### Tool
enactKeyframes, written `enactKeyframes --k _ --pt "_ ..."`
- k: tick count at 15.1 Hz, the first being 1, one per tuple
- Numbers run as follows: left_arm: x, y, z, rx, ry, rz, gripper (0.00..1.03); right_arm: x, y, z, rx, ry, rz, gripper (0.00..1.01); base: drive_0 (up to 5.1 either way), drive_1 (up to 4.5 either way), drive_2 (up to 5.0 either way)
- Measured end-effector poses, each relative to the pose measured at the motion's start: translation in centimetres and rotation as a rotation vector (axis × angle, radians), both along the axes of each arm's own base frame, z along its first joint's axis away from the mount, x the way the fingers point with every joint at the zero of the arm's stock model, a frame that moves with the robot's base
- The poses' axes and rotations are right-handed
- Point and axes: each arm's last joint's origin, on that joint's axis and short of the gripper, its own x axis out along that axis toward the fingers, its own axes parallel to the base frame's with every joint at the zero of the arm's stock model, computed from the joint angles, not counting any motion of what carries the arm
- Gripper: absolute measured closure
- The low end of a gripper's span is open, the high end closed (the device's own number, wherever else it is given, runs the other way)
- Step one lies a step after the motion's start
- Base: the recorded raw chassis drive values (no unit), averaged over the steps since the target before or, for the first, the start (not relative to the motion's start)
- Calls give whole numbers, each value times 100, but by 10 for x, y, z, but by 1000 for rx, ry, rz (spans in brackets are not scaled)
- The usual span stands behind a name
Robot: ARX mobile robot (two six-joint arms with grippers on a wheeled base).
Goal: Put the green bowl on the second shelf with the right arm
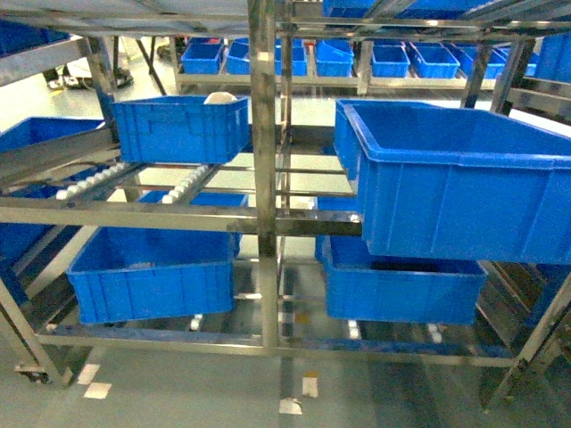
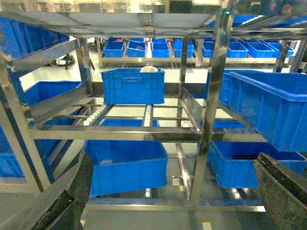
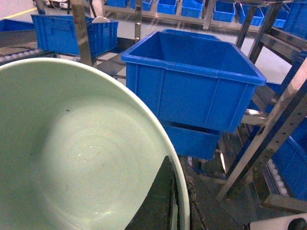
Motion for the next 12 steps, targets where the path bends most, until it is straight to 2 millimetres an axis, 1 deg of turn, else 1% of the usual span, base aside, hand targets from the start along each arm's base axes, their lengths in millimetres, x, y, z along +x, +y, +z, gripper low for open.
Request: enactKeyframes --k 8,12 --pt "0 0 0 0 -2 0 5 0 0 0 0 -1 0 99 -5 403 -414" --pt "0 0 0 0 4 1 5 0 0 0 0 3 -1 99 0 0 0"
